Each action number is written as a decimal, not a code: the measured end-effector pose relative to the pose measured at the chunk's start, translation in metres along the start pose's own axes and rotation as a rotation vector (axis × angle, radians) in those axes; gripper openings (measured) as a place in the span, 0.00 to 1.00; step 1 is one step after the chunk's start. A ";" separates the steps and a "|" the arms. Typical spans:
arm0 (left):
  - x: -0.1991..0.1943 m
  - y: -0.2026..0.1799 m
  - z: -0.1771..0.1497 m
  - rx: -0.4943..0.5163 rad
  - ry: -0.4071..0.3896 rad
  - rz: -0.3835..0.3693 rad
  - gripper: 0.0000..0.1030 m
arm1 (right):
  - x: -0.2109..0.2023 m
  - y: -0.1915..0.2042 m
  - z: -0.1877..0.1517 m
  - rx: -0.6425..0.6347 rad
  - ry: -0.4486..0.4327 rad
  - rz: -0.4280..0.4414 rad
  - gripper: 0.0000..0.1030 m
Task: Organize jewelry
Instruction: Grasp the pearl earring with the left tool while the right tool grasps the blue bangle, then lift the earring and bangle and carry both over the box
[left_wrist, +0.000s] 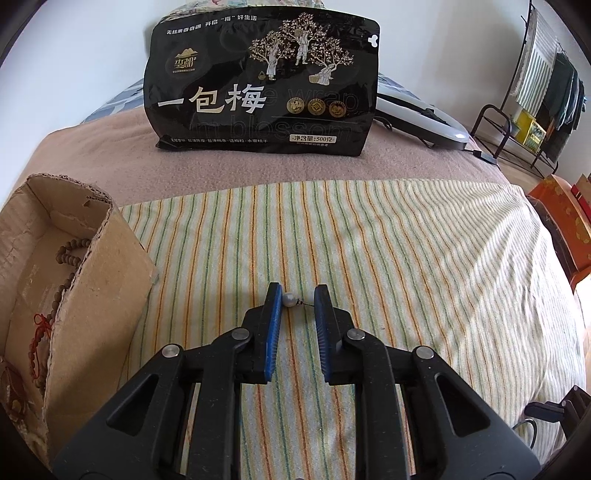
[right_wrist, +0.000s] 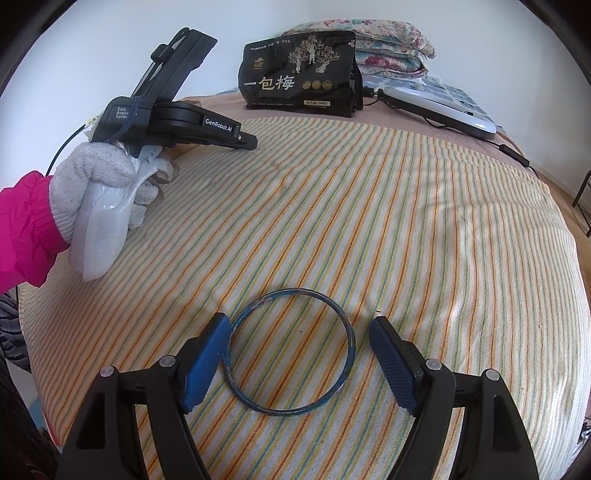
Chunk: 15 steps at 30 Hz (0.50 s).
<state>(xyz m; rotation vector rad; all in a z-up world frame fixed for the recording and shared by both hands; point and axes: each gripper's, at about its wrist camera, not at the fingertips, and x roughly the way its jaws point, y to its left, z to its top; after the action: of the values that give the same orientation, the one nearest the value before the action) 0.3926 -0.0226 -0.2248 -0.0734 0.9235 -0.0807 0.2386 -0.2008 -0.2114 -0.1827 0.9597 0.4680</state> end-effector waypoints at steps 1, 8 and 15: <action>-0.001 -0.001 -0.001 0.001 0.001 0.000 0.16 | 0.000 0.000 0.000 -0.001 0.000 -0.001 0.79; -0.006 -0.009 -0.005 0.014 0.004 -0.017 0.16 | -0.002 0.000 0.000 -0.011 0.013 -0.030 0.53; -0.012 -0.012 -0.008 0.021 0.002 -0.027 0.16 | -0.008 -0.005 0.002 0.075 0.028 0.047 0.76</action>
<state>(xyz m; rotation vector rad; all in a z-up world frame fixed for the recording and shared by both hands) 0.3784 -0.0338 -0.2189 -0.0662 0.9238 -0.1161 0.2383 -0.2067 -0.2044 -0.0993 1.0090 0.4731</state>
